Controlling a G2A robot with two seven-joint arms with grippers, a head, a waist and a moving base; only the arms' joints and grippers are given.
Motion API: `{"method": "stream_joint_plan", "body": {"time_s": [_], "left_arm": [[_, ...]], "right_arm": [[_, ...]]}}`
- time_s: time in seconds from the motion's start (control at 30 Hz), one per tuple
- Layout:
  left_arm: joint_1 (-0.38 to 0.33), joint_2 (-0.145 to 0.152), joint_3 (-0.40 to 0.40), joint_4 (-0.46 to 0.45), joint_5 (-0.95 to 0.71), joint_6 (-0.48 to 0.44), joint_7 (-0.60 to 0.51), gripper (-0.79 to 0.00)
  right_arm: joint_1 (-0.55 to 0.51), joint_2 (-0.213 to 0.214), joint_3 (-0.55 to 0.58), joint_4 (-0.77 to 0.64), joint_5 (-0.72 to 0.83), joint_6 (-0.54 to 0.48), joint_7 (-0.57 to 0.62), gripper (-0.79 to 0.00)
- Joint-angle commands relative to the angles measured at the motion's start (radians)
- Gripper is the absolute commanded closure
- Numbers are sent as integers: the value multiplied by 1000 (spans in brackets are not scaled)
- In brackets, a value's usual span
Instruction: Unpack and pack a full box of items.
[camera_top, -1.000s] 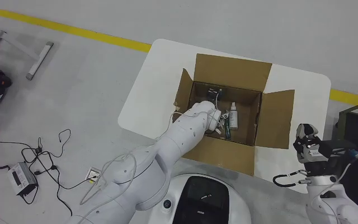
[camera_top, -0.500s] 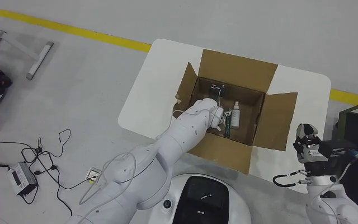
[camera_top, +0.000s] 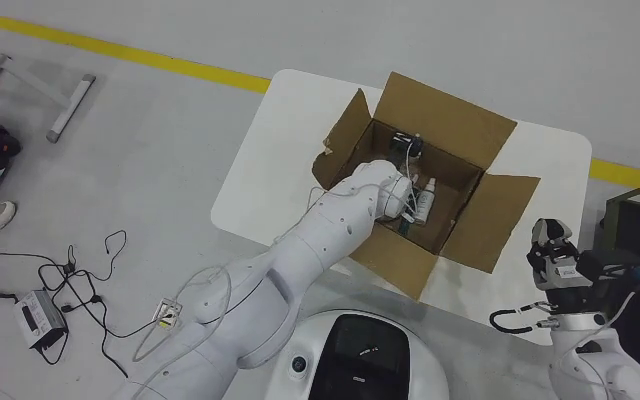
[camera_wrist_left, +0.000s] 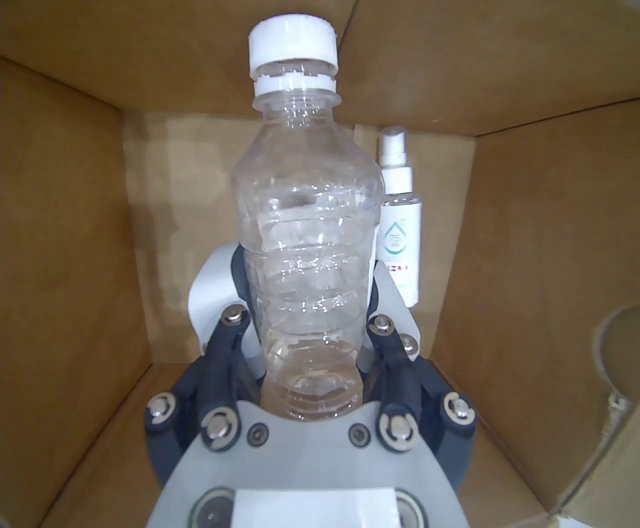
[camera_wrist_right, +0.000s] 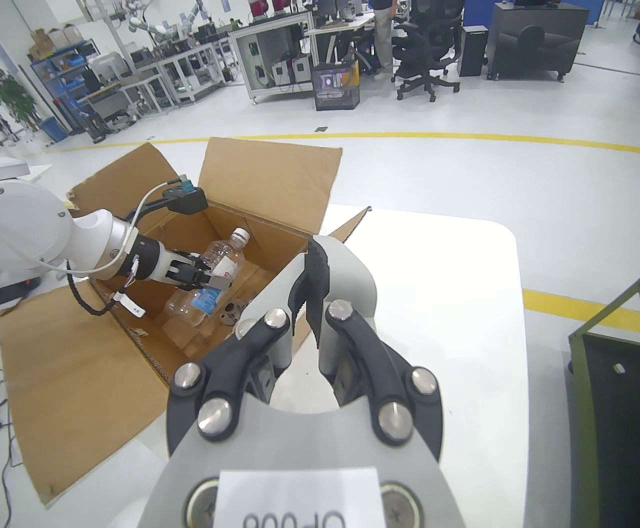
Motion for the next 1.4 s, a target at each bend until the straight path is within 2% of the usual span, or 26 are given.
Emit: {"method": "stream_joint_plan", "body": {"time_s": [0.0,0.07,0.13,0.17,0.2,0.27,0.5,0.77,0.9,1.1,1.37], "left_arm": [[17,18,-18,-71,20,4,-26,0],[39,37,-32,-143,57,9,-60,0],[67,57,-50,-226,95,14,-93,0],[84,67,-60,-266,115,17,-112,0],[100,77,-70,-308,137,19,-131,0],[136,97,-91,-390,176,16,-169,0],[245,149,-167,-632,280,-33,-287,0],[307,177,-203,-822,357,-125,-383,0],[320,183,-213,-881,363,-171,-422,0],[328,190,-224,-947,401,-189,-476,0],[323,192,-245,-946,418,-178,-465,0]], "right_arm": [[-7,0,20,-20,28,-11,9,0],[-18,0,38,-42,50,-20,19,-37],[-31,0,53,-63,94,-32,33,-326],[-37,0,64,-74,106,-39,39,-570],[-43,0,76,-82,113,-44,44,-680],[-56,-1,88,-88,142,-48,53,-751],[-90,-3,120,-73,300,-77,130,-723],[-108,-4,113,-19,525,-156,233,-748],[-85,-2,91,18,614,-175,303,-723],[-44,0,39,53,661,-173,364,-702],[23,1,-14,66,595,-112,372,-668]]}}
